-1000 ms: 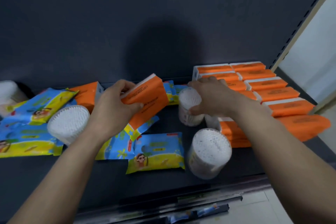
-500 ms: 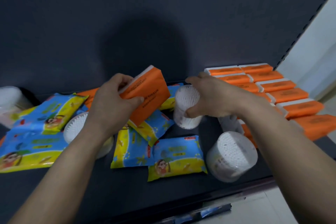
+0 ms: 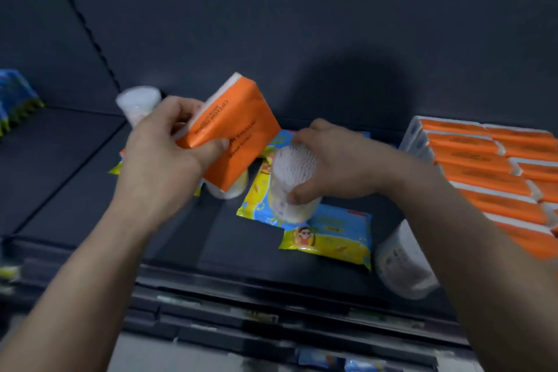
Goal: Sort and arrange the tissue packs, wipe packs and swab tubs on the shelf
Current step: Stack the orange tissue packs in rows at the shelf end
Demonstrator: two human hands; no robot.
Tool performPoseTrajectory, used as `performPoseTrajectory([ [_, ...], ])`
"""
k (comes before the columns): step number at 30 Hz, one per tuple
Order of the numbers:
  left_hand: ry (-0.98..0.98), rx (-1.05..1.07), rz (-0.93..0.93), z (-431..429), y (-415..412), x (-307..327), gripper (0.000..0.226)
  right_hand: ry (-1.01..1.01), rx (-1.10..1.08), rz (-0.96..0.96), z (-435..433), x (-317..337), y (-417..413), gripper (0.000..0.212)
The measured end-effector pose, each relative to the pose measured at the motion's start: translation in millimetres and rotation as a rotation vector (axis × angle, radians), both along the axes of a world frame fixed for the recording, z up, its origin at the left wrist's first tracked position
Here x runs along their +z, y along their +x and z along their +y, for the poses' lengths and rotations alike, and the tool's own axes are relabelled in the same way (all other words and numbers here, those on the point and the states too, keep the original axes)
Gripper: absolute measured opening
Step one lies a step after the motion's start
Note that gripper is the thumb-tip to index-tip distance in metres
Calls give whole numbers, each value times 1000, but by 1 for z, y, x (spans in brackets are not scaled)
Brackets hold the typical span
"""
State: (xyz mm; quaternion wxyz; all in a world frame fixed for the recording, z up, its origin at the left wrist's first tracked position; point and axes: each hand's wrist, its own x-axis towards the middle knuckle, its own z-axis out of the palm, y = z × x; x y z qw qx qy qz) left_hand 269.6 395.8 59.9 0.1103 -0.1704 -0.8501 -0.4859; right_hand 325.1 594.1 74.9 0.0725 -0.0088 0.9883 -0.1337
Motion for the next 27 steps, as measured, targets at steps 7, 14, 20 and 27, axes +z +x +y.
performPoseTrajectory([
  [7, 45, 74, -17, -36, 11, -2, 31, -64, 171, -91, -49, -17, -10, 71],
  [14, 27, 68, -61, -75, -6, -10, 31, -54, 198, -67, -88, -22, -28, 78],
  [20, -36, 68, -76, -113, -27, -18, 31, -51, 143, -78, -118, -30, -42, 68],
  [27, -49, 22, -81, -139, -49, -24, 31, -35, 62, -64, -140, -29, -51, 87],
])
